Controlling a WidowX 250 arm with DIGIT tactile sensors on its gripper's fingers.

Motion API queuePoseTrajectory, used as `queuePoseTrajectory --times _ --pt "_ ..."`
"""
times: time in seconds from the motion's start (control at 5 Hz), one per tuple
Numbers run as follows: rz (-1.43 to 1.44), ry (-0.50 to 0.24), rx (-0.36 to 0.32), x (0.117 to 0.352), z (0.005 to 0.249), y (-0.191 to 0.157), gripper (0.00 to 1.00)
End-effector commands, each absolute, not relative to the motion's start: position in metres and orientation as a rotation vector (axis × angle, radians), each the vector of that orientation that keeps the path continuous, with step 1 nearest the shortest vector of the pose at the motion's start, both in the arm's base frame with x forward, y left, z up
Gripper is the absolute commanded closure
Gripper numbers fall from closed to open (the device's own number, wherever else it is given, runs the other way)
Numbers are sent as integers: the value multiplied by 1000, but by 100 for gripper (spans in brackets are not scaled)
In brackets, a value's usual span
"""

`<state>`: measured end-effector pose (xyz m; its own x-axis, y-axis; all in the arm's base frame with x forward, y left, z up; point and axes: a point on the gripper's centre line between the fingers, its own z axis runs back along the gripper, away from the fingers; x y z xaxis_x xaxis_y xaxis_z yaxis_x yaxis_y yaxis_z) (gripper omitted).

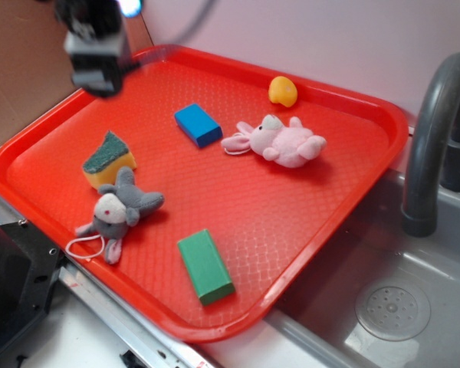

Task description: Grab the green block.

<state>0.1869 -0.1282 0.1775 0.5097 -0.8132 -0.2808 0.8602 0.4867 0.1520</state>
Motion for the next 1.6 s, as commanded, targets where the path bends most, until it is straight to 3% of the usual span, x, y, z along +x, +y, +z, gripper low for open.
queuePoseTrajectory --times 0.0,0.2,0.4,0.6,1.0,1.4 --pt "-1557 249 313 154 146 -137 0" --pt "-1808 272 354 153 131 -133 0" --pt "-1922 344 328 155 103 -120 0" --pt "-1964 353 323 159 88 -121 0" --pt "-2019 324 186 145 48 -127 0" --pt "-2033 328 168 133 15 -133 0"
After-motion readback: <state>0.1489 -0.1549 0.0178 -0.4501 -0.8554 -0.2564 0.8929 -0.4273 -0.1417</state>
